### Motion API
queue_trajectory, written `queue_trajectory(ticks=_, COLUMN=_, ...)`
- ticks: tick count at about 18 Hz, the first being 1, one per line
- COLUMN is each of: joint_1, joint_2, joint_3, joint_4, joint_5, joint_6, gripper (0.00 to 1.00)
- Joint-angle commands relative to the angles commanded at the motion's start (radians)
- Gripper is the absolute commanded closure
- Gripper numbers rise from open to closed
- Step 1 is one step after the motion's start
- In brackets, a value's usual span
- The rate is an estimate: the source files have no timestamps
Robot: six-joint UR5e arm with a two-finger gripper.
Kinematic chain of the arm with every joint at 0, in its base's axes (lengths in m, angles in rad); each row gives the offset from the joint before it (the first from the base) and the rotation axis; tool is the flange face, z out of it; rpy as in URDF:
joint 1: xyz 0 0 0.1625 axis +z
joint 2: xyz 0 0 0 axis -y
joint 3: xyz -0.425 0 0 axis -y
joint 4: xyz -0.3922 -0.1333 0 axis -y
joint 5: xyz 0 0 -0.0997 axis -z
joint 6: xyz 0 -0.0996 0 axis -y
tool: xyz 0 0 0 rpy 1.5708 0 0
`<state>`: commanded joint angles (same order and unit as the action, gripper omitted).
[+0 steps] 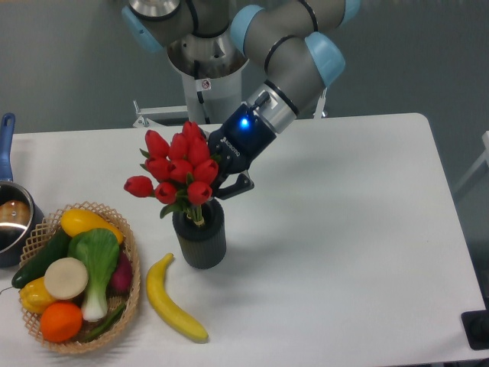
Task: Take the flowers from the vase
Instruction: 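Lift the gripped tulips straight up out of the black vase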
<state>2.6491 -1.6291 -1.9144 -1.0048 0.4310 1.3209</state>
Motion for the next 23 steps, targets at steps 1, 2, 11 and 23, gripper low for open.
queue_trajectory(ticks=1, joint_1=0.000, joint_2=0.006, joint_3=0.003, joint_4=0.000, joint_5=-0.002, joint_6=-0.002, gripper=0.58)
queue_trajectory(ticks=2, joint_1=0.002, joint_2=0.015, joint_3=0.006, joint_4=0.000, joint_5=-0.003, joint_6=-0.002, gripper=0.58)
queue_trajectory(ticks=11, joint_1=0.008, joint_2=0.095, joint_3=0.055, joint_4=-0.002, joint_5=-0.017, joint_6=-0.141, gripper=0.58)
queue_trajectory(ticks=23, joint_1=0.021, joint_2=0.153, joint_3=0.173, joint_4=-0.002, joint_5=-0.087, joint_6=-0.358, gripper=0.58)
